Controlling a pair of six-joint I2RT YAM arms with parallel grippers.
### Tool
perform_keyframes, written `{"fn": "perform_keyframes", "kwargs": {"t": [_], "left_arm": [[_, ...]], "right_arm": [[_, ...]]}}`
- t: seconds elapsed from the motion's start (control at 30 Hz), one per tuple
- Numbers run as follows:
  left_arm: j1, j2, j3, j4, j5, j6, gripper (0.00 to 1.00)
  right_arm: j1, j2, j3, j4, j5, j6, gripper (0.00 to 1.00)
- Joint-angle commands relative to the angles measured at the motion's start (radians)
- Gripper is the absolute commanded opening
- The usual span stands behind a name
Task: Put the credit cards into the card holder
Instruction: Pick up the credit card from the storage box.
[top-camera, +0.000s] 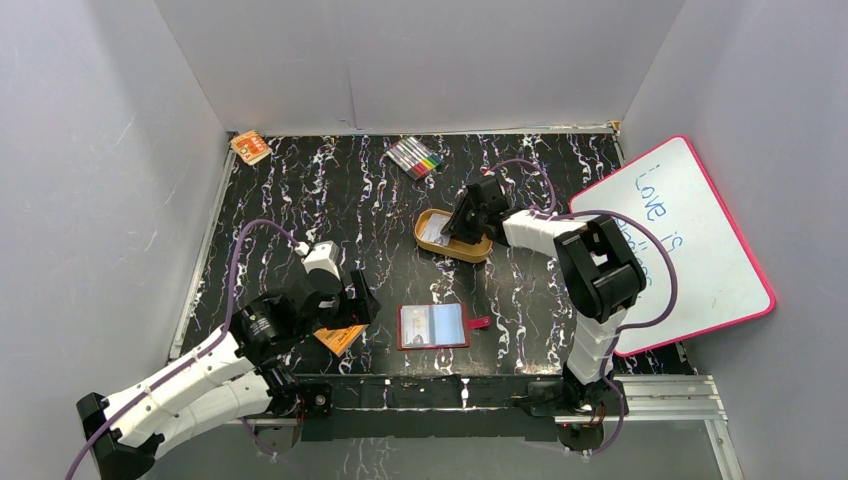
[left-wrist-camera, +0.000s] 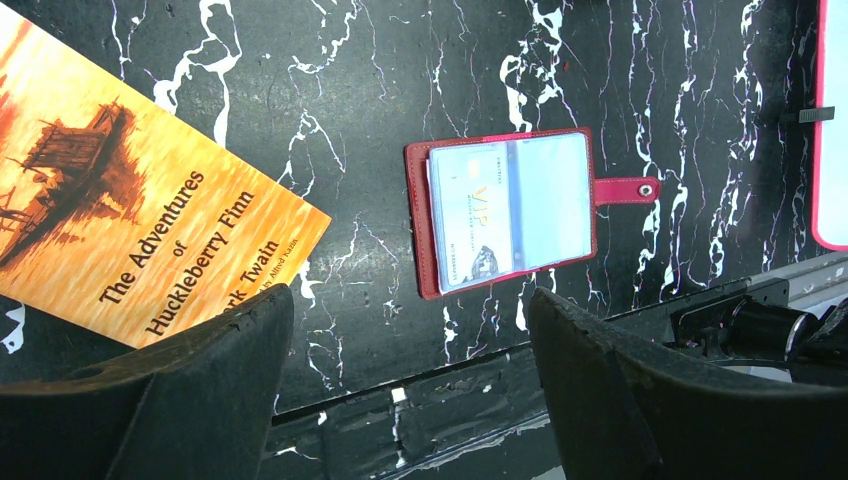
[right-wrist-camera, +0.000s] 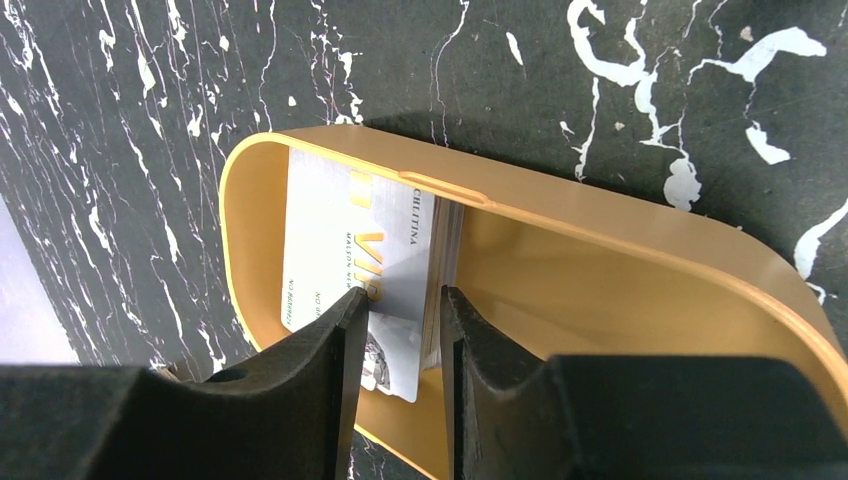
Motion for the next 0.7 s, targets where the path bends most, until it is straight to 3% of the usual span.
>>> {"fn": "perform_keyframes", "kwargs": {"t": [0.0, 0.4, 0.67], "left_arm": [[0.003, -0.008, -0.010, -0.016, -0.028, -0.001, 0.84], [0.003, 0.001, -0.013, -0.014, -0.025, 0.000, 0.84], [0.003, 0.004, -0.016, -0.010, -0.024, 0.001, 0.84]], "right_arm": [[-0.006, -0.048, -0.026, 0.029, 0.009, -0.014, 0.39], [-0.014, -0.086, -0.066, 0.039, 0.009, -0.021, 0.37], [-0.015, -0.104, -0.074, 0.042, 0.009, -0.023, 0.26]]}}
